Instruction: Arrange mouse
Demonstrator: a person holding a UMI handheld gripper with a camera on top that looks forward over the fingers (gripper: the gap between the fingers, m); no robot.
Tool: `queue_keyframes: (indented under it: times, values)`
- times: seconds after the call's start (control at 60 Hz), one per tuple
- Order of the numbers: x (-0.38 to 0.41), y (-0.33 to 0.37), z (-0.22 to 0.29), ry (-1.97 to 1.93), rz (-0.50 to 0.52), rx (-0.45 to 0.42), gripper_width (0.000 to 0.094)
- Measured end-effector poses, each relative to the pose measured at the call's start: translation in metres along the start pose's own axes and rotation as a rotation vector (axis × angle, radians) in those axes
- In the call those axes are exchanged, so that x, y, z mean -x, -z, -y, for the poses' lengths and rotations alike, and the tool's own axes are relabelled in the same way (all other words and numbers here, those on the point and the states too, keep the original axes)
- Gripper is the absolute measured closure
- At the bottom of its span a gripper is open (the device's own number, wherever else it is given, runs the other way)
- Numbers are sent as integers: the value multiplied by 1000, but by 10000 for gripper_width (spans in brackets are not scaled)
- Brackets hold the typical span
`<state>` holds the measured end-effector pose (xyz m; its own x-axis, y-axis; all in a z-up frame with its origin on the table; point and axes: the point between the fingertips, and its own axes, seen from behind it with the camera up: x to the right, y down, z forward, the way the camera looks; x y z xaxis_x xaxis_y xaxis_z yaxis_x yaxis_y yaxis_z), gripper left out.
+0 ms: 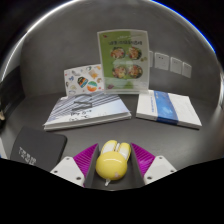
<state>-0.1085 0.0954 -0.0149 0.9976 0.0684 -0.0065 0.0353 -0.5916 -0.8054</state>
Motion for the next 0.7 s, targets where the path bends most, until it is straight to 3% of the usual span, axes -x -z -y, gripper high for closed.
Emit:
queue_keyframes:
  times: [0.05,0.067,0.117,0.133,0.15,0.2,0.35,0.55,0.617,0.7]
  values:
    - [-2,0,1,-35,-24,-7,314]
    - [-3,0,1,-40,-33,-10,374]
    - [-2,0,1,-54,-49,-15,409]
    - [-2,-1,2,-66,-55,-18,385]
    - [-1,-1,2,-81,-61,-18,453]
    - [-5,0,2,-121,-97,-22,510]
    - [5,23,15,-160,-187,-68,556]
    - [152,136,115,-73,-118,-303,558]
    - [215,149,123,-29,-76,-315,560]
    - [278,139,98,8,-34,-274,560]
